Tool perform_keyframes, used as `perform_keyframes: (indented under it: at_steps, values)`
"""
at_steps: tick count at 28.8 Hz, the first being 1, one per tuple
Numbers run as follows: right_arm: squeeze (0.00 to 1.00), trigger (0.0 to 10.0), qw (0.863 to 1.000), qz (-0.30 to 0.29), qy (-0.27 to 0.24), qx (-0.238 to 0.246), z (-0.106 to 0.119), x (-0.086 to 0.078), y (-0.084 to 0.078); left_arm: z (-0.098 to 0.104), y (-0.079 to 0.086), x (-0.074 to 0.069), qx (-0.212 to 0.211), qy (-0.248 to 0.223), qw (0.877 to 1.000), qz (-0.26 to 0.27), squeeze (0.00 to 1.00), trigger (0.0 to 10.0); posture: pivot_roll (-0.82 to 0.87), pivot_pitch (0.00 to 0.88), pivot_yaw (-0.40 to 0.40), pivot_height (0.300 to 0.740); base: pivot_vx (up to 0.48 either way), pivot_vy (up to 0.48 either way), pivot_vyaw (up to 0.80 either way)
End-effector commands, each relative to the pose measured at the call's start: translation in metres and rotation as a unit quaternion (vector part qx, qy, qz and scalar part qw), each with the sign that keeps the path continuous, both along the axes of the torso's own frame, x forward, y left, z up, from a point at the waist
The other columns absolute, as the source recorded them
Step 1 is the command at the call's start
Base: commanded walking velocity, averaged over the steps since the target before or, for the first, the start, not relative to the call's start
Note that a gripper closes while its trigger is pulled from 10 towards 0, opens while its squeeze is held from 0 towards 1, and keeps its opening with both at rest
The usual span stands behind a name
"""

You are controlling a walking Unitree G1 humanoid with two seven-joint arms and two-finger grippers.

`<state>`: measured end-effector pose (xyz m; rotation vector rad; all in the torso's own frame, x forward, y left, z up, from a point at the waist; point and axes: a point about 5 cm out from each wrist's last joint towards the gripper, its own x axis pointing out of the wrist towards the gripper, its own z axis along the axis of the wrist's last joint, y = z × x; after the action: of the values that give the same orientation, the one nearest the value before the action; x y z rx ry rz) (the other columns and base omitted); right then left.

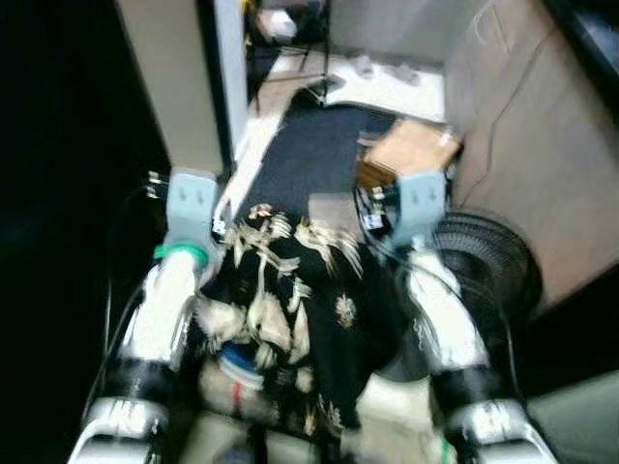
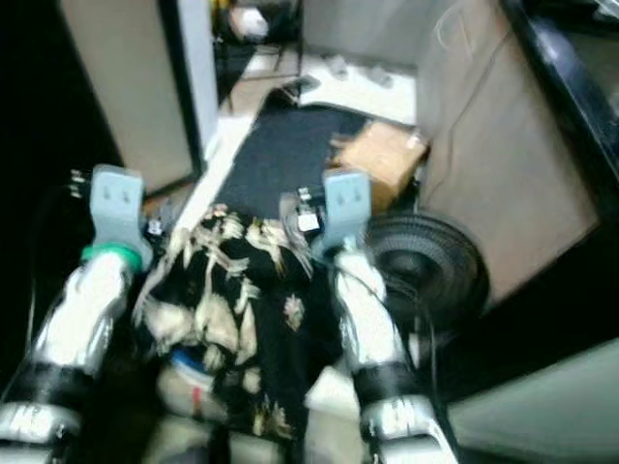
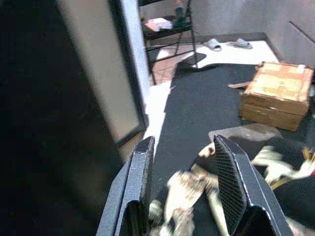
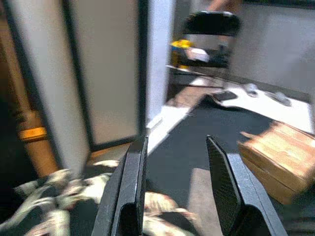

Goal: Clothes washing

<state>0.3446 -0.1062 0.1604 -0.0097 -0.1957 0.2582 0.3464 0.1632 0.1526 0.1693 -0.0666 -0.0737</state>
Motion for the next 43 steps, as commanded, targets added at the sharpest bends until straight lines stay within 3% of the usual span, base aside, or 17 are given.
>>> perform_keyframes:
  at_steps: [1, 37, 43]
  values:
    - [0.00, 10.0, 1.000, -0.004, 0.010, -0.002, -0.0062, -0.0018, -0.0029, -0.0078, -0.0017, -0.0018, 0.002, 0.016, 1.000, -0.006, 0.00, 10.0, -0.02, 0.034, 0.032, 0.740, 0.000, 0.000, 0.00]
    - [0.00, 10.0, 1.000, 0.002, 0.006, -0.012, -0.0056, -0.0011, -0.0021, -0.0099, -0.0019, -0.0020, 0.002, 0.015, 1.000, -0.019, 0.00, 10.0, -0.02, 0.020, 0.029, 0.740, 0.000, 0.000, 0.00]
    - [0.00, 10.0, 1.000, 0.002, 0.006, -0.011, -0.0054, -0.0010, -0.0017, -0.0096, -0.0023, -0.0021, 0.005, 0.013, 1.000, -0.019, 0.00, 10.0, -0.02, 0.022, 0.030, 0.740, 0.466, 0.000, 0.00]
